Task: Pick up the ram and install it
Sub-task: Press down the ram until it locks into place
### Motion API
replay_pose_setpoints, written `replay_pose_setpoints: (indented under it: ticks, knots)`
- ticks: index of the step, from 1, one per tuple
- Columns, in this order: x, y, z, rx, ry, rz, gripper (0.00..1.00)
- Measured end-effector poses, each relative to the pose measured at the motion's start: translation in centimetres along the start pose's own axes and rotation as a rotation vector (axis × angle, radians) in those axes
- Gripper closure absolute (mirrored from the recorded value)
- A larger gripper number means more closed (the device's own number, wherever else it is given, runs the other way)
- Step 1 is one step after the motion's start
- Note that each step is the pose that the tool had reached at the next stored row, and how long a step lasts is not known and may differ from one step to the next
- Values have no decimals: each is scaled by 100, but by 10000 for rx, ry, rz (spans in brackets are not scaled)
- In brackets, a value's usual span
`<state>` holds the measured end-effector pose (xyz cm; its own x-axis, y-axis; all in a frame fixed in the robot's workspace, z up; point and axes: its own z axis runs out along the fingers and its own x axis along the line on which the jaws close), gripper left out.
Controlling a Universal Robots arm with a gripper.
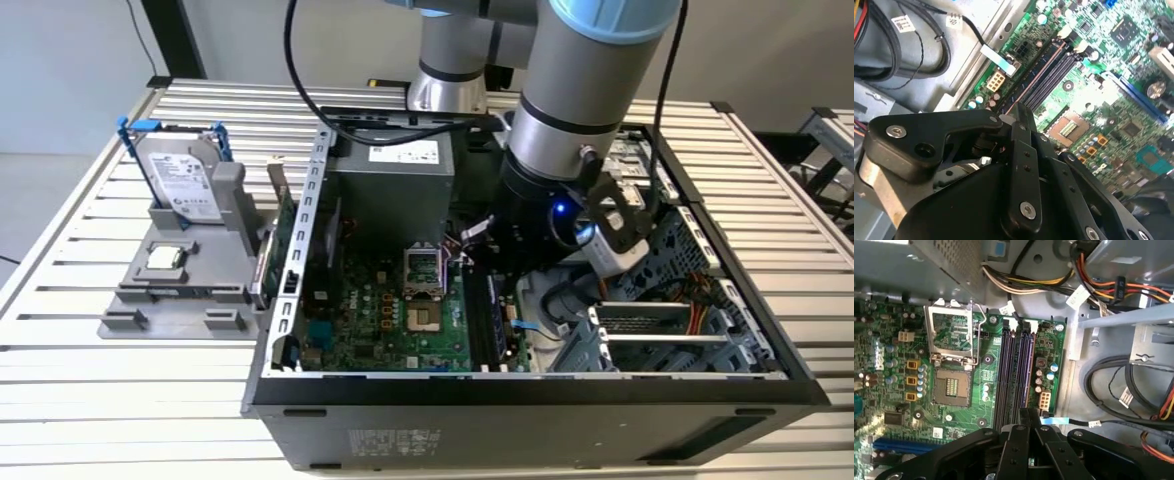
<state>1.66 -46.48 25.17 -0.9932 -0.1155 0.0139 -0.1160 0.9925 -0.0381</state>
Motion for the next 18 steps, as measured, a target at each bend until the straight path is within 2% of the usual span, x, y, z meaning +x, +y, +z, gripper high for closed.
replay_pose_setpoints:
  ticks: [2,6,7,18]
  knots:
    - [0,0,-1,-33,-14,-272,100]
    - [0,0,-1,-184,-45,-766,100]
    - [0,0,0,-194,-50,-881,100]
    - [0,0,0,-171,-101,-2743,100]
